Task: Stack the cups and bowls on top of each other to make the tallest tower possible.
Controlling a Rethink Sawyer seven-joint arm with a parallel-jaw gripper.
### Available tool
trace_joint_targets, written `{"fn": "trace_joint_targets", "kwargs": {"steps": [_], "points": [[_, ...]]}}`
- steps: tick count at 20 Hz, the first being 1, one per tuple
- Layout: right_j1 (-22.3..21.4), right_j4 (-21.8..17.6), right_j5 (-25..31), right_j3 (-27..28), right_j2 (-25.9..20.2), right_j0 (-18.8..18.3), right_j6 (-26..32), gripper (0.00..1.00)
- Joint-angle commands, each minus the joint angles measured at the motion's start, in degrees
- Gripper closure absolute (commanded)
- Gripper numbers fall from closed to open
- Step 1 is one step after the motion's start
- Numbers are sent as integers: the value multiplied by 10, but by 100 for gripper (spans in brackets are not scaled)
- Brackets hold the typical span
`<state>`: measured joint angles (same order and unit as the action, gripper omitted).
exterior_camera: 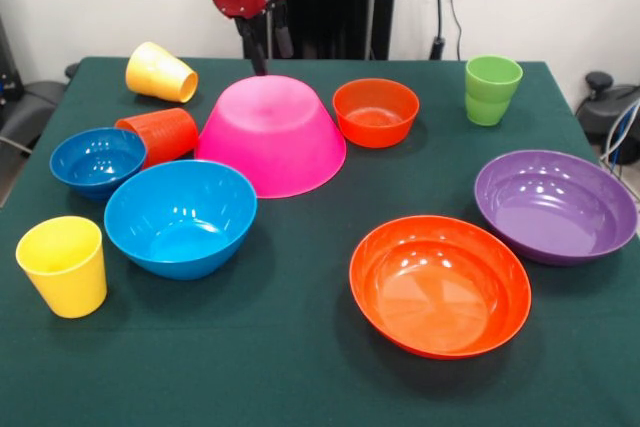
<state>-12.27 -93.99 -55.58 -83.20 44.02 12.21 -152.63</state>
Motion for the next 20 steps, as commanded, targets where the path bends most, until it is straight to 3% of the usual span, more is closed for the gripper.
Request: {"fn": "trace_joint_targets", "kwargs": {"steps": [1, 9, 15, 20], "points": [[42, -117, -44, 22, 5, 16, -102, 0], [41, -111, -43, 16, -16, 24, -97, 0], [42, -79, -27, 5, -52, 41, -91, 0], [2, -45, -42, -12, -66, 42, -68, 0]]}}
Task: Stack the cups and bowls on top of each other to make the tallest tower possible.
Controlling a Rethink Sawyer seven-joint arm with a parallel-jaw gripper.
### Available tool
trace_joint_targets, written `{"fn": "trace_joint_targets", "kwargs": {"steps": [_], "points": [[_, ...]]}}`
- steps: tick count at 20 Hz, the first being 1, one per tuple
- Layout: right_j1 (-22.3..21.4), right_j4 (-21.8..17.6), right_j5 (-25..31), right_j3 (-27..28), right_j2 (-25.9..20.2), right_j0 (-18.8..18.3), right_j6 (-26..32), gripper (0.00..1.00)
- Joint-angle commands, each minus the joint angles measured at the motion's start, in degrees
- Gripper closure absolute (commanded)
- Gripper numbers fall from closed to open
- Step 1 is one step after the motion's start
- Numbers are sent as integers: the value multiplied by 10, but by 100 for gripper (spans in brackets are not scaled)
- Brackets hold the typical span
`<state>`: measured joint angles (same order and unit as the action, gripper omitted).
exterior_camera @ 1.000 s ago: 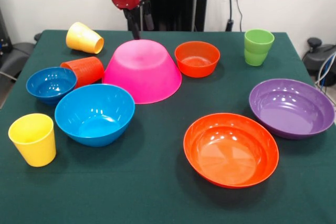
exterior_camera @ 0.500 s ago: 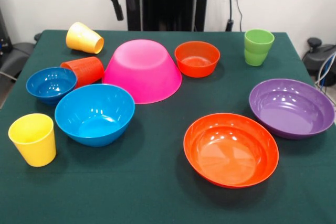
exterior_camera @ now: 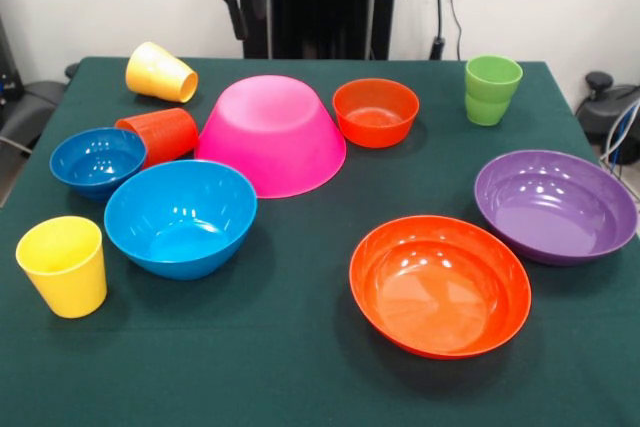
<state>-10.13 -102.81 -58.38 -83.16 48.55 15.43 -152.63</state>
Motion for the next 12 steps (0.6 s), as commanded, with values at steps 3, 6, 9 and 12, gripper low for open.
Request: {"fn": "trace_joint_targets", "kwargs": {"steps": [3, 6, 9, 12], "points": [[-28, 57, -14, -18, -118, 9, -58, 0], [-25, 62, -4, -18, -118, 13, -66, 0], [-16, 65, 9, -15, -114, 20, -84, 0], [-10, 72, 18, -13, -116, 24, -87, 0]]}}
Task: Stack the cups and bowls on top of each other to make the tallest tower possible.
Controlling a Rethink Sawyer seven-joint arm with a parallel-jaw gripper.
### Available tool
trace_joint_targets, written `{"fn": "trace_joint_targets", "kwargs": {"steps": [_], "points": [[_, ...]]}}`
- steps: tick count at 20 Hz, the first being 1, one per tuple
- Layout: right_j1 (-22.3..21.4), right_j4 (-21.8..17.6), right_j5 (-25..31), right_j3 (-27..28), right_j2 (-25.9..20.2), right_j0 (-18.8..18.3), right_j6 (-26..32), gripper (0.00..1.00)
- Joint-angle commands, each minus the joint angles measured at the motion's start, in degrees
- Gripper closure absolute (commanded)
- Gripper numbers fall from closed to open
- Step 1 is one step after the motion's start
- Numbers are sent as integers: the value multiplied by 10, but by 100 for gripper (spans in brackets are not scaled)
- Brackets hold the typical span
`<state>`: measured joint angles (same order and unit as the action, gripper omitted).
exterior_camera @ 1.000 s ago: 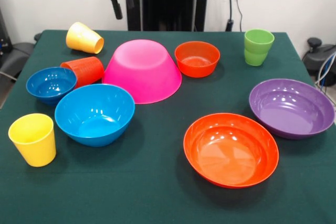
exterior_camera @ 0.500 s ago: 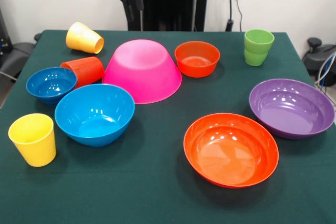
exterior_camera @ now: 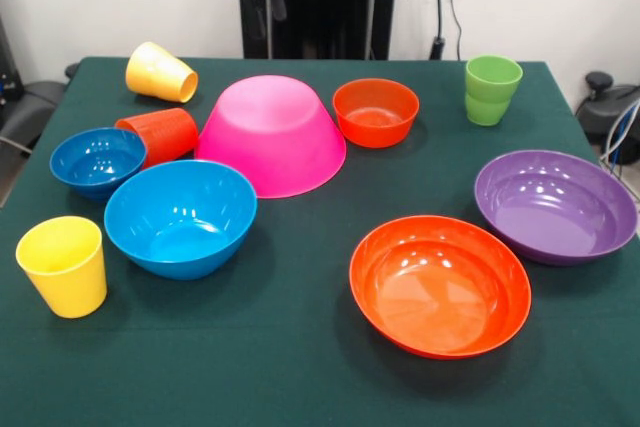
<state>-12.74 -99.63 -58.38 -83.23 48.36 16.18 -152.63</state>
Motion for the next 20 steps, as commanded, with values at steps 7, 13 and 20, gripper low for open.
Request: {"fn": "trace_joint_targets", "kwargs": {"steps": [7, 13, 20], "points": [[23, 94, 53, -3, -137, 9, -70, 0], [35, 142, 80, 6, -146, 6, -46, 0], [24, 209, 98, -16, -154, -4, 60, 0]]}}
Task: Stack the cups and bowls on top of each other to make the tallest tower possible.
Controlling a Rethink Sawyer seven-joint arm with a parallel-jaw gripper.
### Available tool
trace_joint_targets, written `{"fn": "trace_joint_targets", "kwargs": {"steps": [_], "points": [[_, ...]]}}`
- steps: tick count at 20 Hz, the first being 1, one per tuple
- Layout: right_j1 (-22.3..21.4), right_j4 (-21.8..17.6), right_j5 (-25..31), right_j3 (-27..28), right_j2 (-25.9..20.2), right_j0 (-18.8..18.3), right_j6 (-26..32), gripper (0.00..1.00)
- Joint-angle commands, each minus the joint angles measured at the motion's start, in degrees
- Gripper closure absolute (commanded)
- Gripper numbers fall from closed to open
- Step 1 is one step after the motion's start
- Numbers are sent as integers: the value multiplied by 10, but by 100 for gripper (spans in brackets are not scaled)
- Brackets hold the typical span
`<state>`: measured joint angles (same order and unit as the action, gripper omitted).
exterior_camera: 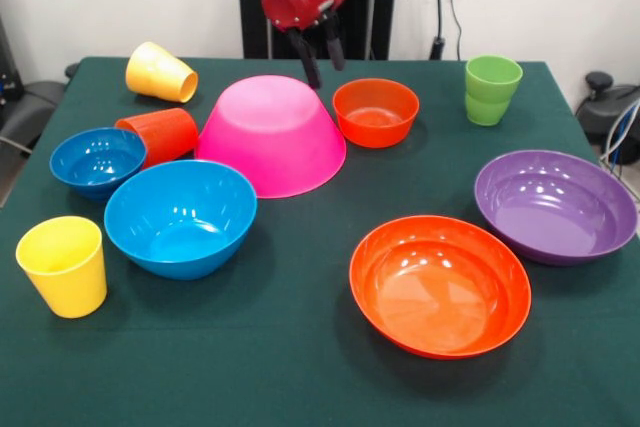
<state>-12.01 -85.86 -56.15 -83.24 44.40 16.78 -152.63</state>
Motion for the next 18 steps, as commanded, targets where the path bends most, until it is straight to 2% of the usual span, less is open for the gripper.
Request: {"fn": "trace_joint_targets", "kwargs": {"steps": [1, 8, 12, 15, 18], "points": [[15, 75, 74, -18, -114, -10, 68, 0], [23, 132, 74, -27, -119, -15, 128, 0], [41, 160, 86, -24, -118, -7, 137, 0], [56, 162, 91, -18, -114, 1, 130, 0], [85, 144, 118, 1, -104, 17, 100, 0]]}}
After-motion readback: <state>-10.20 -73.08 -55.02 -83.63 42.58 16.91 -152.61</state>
